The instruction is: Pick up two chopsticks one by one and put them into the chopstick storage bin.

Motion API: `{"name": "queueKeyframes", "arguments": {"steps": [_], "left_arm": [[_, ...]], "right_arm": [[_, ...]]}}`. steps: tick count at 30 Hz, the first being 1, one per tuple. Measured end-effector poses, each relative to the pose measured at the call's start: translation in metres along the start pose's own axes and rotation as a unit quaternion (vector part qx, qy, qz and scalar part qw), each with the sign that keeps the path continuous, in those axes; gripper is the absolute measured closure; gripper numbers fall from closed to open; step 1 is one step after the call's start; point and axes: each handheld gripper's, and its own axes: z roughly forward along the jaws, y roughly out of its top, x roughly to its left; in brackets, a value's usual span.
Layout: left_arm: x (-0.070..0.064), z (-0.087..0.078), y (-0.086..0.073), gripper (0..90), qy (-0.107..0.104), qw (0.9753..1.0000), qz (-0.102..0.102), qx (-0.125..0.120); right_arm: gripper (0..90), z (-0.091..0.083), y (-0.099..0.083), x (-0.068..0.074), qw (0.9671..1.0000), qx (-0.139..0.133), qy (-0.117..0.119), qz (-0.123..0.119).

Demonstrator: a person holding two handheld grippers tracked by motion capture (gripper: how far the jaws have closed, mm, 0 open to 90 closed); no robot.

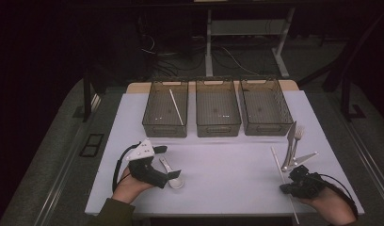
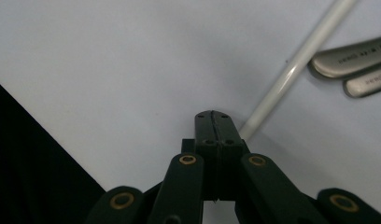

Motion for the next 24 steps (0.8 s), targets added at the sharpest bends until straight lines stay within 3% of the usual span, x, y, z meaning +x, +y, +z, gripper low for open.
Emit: {"name": "queueKeyframes", "arguments": {"steps": [4,14,20,24], "left_arm": [[0.0,0.0,0.0,0.0,0.0,1.0,-0.001,-0.001],[0.0,0.0,0.0,0.0,0.001,1.0,-0.001,0.0],[0.0,0.0,0.0,0.0,0.0,1.0,-0.001,0.0],[0.0,0.0,0.0,0.0,0.0,1.0,-0.001,0.001]], "right_arm": [[89.7,-0.002,-0.003,-0.003,0.9998,0.003,-0.018,-0.003],[89.7,-0.009,-0.005,-0.018,0.9992,-0.001,-0.038,0.012],[89.6,-0.01,-0.004,-0.02,0.9996,-0.011,-0.023,0.013],[87.0,-0.014,0.006,-0.024,0.999,-0.026,-0.033,0.015]]}}
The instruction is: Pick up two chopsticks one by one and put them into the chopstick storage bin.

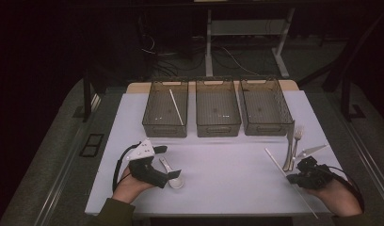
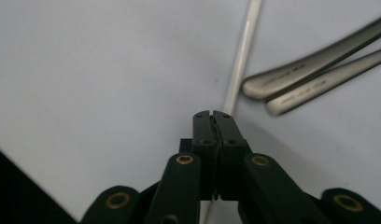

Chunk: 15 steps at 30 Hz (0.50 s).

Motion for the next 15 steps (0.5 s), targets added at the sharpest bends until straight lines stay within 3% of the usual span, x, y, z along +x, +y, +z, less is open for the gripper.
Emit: {"name": "queueKeyframes", "arguments": {"steps": [6,15], "left_arm": [[0.0,-0.001,0.0,0.0,0.0,1.0,-0.001,-0.002],[0.001,-0.001,0.0,0.0,0.001,1.0,-0.002,-0.002]], "right_arm": [[80.3,0.007,0.011,-0.007,0.9999,0.014,-0.005,0.006],[80.5,0.018,0.02,-0.012,0.999,0.043,0.001,0.008]]}}
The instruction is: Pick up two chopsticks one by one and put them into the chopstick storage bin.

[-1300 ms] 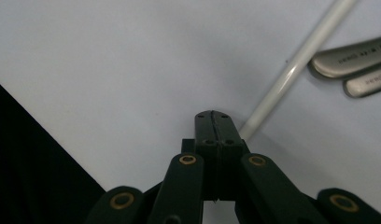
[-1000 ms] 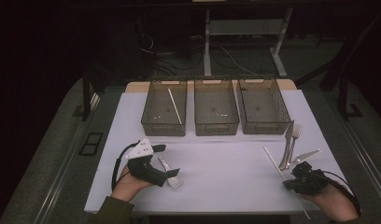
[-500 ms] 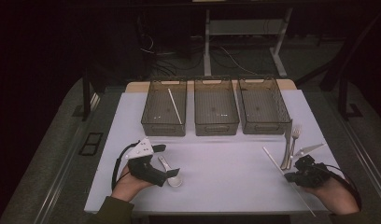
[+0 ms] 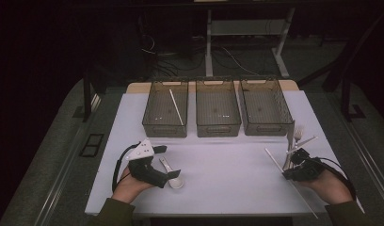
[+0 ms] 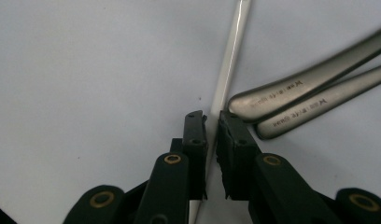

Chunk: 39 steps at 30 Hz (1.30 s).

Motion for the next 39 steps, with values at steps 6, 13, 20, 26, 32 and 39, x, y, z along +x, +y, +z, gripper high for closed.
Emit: {"name": "queueKeyframes", "arguments": {"steps": [6,13,20,26,32,39], "left_arm": [[0.0,0.001,0.0,0.0,-0.001,1.0,0.002,0.003],[0.0,0.002,0.0,0.0,-0.003,1.0,0.003,0.003],[0.0,0.002,0.0,0.0,-0.003,1.0,0.003,0.004],[0.0,0.002,0.0,0.0,-0.004,1.0,0.004,0.004],[0.001,0.001,0.0,0.0,-0.004,1.0,0.002,0.003],[0.001,0.0,0.0,0.0,-0.001,1.0,0.001,-0.001]], "right_arm": [[78.7,0.004,0.008,0.003,0.9997,0.022,-0.004,-0.009],[80.2,0.005,0.013,0.003,0.9992,0.04,-0.005,-0.009],[84.0,0.005,0.014,0.004,0.999,0.041,-0.009,-0.016],[83.7,0.006,0.014,0.003,0.9987,0.043,-0.007,-0.028],[84.3,0.004,0.01,0.001,0.9995,0.026,-0.003,-0.016],[84.2,-0.012,0.019,0.001,0.9989,-0.034,0.032,-0.001]]}}
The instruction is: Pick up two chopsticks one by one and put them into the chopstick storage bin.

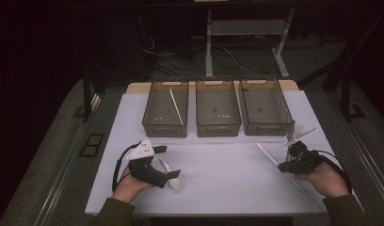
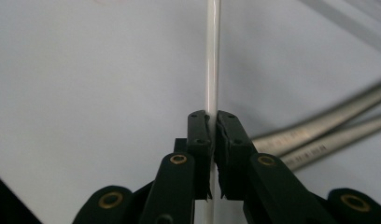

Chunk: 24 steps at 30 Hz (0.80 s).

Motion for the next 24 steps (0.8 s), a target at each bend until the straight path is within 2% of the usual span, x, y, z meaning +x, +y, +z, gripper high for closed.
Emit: {"name": "queueKeyframes", "arguments": {"steps": [4,9,17,24], "left_arm": [[0.0,0.0,0.0,0.0,0.0,1.0,0.0,-0.002],[0.001,-0.001,-0.001,0.0,0.001,1.0,0.0,-0.004],[0.003,0.0,-0.002,0.0,0.004,1.0,-0.005,-0.005],[0.004,-0.002,-0.003,0.0,0.003,1.0,-0.004,-0.008]], "right_arm": [[84.2,-0.002,0.012,0.008,0.9995,-0.021,0.021,-0.004],[84.2,-0.004,0.034,0.018,0.9982,-0.049,0.032,-0.011],[84.1,-0.011,0.089,0.036,0.9952,-0.084,0.04,-0.032],[84.1,-0.009,0.132,0.05,0.9921,-0.108,0.049,-0.04]]}}
